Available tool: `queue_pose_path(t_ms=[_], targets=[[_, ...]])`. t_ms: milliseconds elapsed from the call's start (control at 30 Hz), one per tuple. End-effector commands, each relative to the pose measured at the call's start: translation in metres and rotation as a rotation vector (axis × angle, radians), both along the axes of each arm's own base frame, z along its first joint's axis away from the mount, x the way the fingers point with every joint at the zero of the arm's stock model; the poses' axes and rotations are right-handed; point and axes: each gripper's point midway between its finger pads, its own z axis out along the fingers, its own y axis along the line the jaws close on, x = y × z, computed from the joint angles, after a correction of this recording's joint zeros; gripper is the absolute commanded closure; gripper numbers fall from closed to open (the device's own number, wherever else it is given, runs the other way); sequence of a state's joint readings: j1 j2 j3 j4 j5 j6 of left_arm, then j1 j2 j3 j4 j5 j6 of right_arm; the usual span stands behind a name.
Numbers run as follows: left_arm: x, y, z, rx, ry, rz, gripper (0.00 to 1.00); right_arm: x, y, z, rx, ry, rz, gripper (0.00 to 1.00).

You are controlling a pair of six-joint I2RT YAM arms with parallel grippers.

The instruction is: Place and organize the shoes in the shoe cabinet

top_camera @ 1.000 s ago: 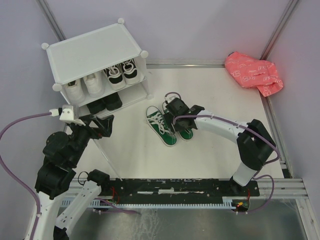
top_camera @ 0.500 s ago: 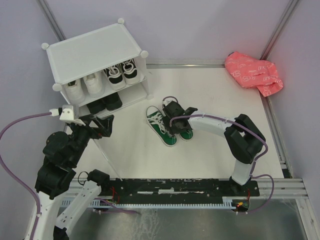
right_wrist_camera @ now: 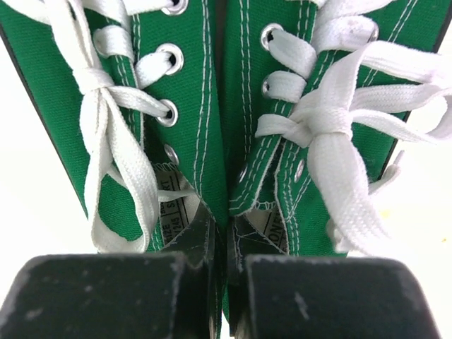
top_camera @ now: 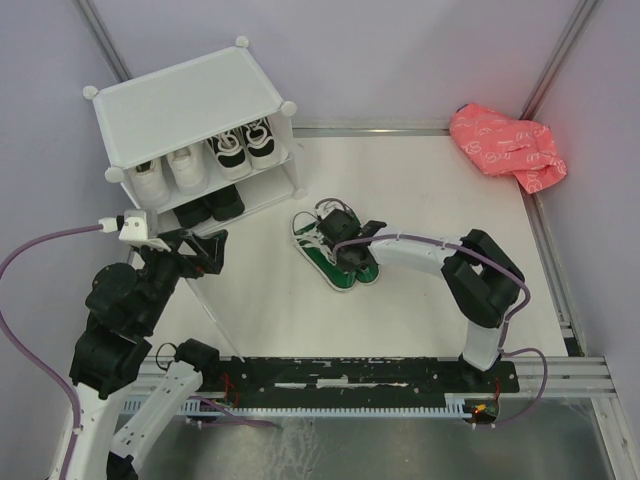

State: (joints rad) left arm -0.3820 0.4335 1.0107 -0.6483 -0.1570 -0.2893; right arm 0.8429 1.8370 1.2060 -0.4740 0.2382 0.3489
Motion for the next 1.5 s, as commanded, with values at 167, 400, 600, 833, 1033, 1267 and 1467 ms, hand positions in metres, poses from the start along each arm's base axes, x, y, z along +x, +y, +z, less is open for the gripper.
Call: queue_pose_path(t_ms=[167,400,600,833,1033,1267,1467], targets=[[-0.005,0.005,-0.036,0.033,0.143,0.027,0.01,-0.021,0.054,0.098,0.120,-0.202,0.170,0.98],[-0.005,0.006,-0.032,0.031,0.135,0.026,0.01,-0.012,0.085,0.149,0.259,-0.276,0.214,0.98],[-0.005,0.004,-0.025,0.034,0.122,0.018,0.01,0.017,0.132,0.154,0.291,-0.309,0.272,0.98],[-0.006,0.006,-0.017,0.044,0.112,0.022,0.01,0.078,0.176,0.163,0.391,-0.332,0.253,0.98],[-0.005,0.008,-0.014,0.053,0.113,0.028,0.01,0.106,0.188,0.143,0.413,-0.299,0.233,0.98],[-0.001,0.006,-0.016,0.061,0.125,0.030,0.01,0.132,0.177,0.139,0.482,-0.320,0.153,0.98],[0.000,0.008,-0.017,0.062,0.131,0.041,0.01,0.148,0.170,0.139,0.527,-0.325,0.086,0.98]])
